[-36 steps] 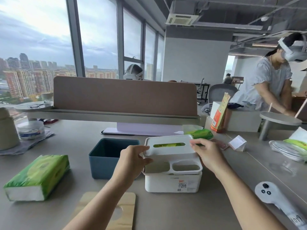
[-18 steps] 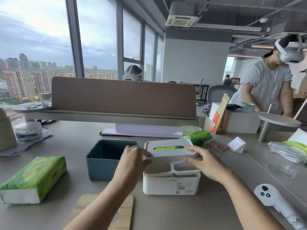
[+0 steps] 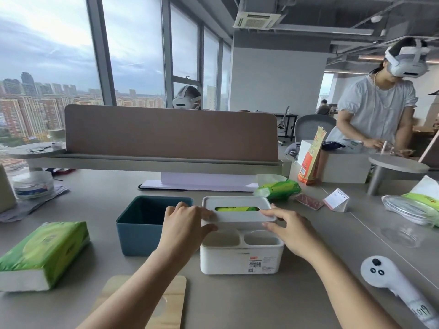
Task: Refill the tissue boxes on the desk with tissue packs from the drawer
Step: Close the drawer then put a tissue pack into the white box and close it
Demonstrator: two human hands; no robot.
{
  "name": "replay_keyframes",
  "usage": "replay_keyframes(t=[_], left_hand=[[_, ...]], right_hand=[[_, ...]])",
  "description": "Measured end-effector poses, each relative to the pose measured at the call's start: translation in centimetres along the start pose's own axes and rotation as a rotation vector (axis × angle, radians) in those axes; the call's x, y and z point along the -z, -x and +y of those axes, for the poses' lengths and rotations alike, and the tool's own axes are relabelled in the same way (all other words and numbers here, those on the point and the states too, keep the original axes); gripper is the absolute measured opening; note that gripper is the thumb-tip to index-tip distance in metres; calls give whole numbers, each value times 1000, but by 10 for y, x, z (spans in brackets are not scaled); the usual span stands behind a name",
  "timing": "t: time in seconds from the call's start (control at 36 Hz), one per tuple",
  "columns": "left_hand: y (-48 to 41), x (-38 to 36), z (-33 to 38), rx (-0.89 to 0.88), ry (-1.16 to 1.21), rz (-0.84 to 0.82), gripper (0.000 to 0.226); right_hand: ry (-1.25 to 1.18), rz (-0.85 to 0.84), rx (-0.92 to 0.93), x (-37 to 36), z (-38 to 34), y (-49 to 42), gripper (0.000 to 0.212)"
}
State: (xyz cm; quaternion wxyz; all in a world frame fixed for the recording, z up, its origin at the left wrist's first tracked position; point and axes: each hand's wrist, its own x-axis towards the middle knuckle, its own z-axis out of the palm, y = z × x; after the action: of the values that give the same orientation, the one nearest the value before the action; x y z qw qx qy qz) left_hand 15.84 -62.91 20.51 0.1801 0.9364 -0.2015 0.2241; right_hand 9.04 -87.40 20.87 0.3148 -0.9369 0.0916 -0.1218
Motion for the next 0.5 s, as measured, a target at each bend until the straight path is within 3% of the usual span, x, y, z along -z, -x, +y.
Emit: replay_keyframes(t=[0.28,0.5], left_hand=[[-2,2,1,-26,-63,-46,44],[-2,0,-5,-64,-103,-60,44]], right_hand=[[178,24,70,1,-2,4,40],[129,46,86,-6,-1,8,39]])
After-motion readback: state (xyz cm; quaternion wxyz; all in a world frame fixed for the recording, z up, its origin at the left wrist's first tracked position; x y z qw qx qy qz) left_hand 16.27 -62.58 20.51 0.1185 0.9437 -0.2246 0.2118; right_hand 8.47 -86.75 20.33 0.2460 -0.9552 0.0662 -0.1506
